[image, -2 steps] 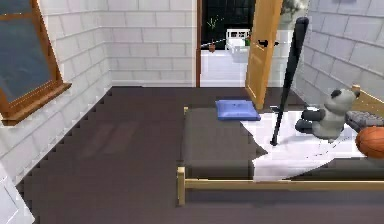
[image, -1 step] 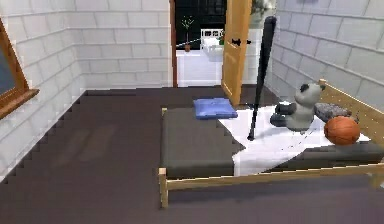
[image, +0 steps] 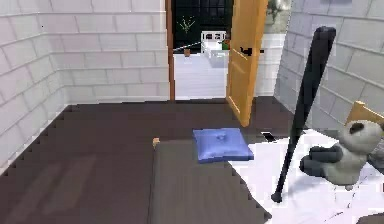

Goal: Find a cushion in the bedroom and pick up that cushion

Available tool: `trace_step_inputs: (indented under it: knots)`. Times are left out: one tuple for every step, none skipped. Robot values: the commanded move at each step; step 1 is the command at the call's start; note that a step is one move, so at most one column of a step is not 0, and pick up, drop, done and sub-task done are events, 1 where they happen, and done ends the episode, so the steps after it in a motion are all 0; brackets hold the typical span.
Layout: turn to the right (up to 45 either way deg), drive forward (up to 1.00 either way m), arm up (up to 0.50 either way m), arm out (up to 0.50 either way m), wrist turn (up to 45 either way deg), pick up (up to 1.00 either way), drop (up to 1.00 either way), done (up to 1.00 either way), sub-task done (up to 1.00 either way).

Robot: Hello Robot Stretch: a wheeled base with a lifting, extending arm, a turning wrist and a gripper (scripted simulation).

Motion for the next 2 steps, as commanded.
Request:
trace_step_inputs:
  knots:
    - [-45.0, 0.00, 0.00, 0.00, 0.0, 0.00, 0.00, 0.00, 0.00]
    - [-33.0, 0.00, 0.00, 0.00, 0.0, 0.00, 0.00, 0.00, 0.00]
